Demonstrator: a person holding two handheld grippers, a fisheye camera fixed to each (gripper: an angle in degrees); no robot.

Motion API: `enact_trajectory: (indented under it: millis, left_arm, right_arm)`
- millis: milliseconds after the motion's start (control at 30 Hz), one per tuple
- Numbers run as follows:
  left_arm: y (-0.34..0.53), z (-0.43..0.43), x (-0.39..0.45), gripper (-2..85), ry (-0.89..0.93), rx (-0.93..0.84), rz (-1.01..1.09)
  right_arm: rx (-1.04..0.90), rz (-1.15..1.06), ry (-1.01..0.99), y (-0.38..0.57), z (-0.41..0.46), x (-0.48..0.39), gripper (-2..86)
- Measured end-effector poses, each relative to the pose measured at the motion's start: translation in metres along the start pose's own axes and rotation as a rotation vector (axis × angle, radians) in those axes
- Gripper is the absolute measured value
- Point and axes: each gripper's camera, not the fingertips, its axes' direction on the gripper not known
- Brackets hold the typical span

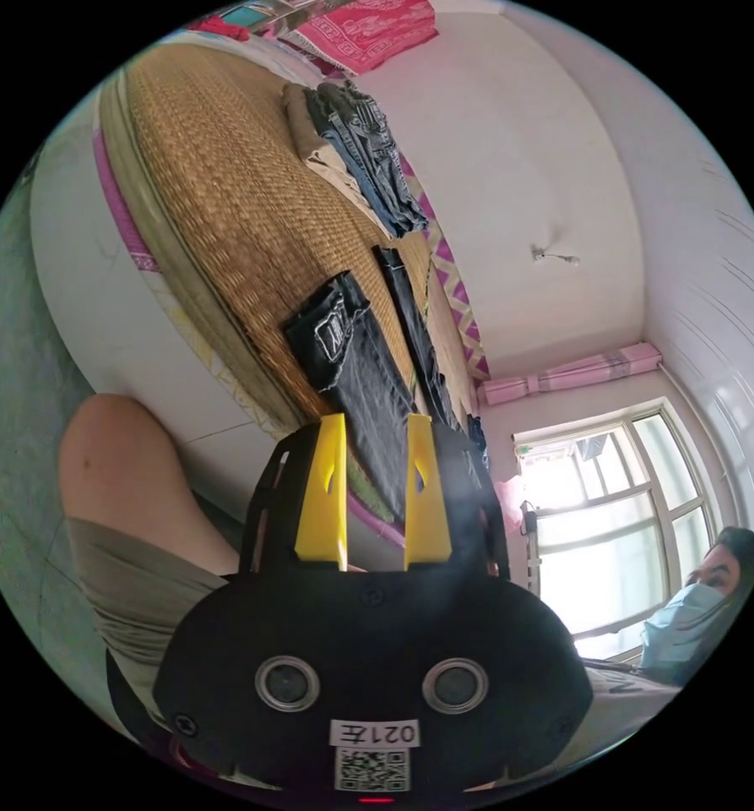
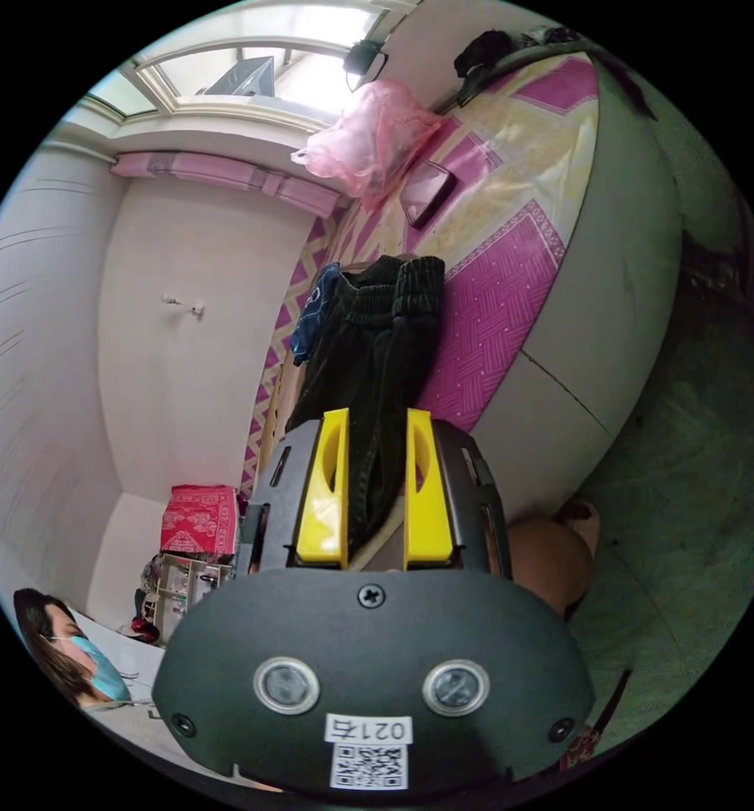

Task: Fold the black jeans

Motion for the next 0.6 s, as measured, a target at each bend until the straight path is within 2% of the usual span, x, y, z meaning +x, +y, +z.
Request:
enact_trajectory:
  millis: [167,267,367,533,600]
  left_arm:
    - [0.001,0.020,0.000,6.5,-0.091,0.004,0.067]
    - [-0.003,0.052,0.000,0.4,-0.152,-0.042,0.103]
    - [-0.011,0.075,0.000,-0.6,-0.143,-0.091,0.140]
    - [-0.031,0.104,0.040,-0.9,-0.120,-0.169,0.284]
    - [-0.052,0.126,0.084,-0.9,-0.152,-0.214,0.408]
  right_arm:
    - [-0.026,-0.025,0.038,-0.006,0.029,-0.003,9.6]
    - [-0.061,-0.055,0.095,-0.011,0.054,-0.008,5.8]
    - [-0.076,-0.058,0.092,-0.018,0.072,-0.008,2.2]
    - [-0.097,-0.116,-0.117,-0.053,0.088,-0.052,0.2]
    - [-0.111,-0.153,-0.172,-0.075,0.102,-0.081,-0.1]
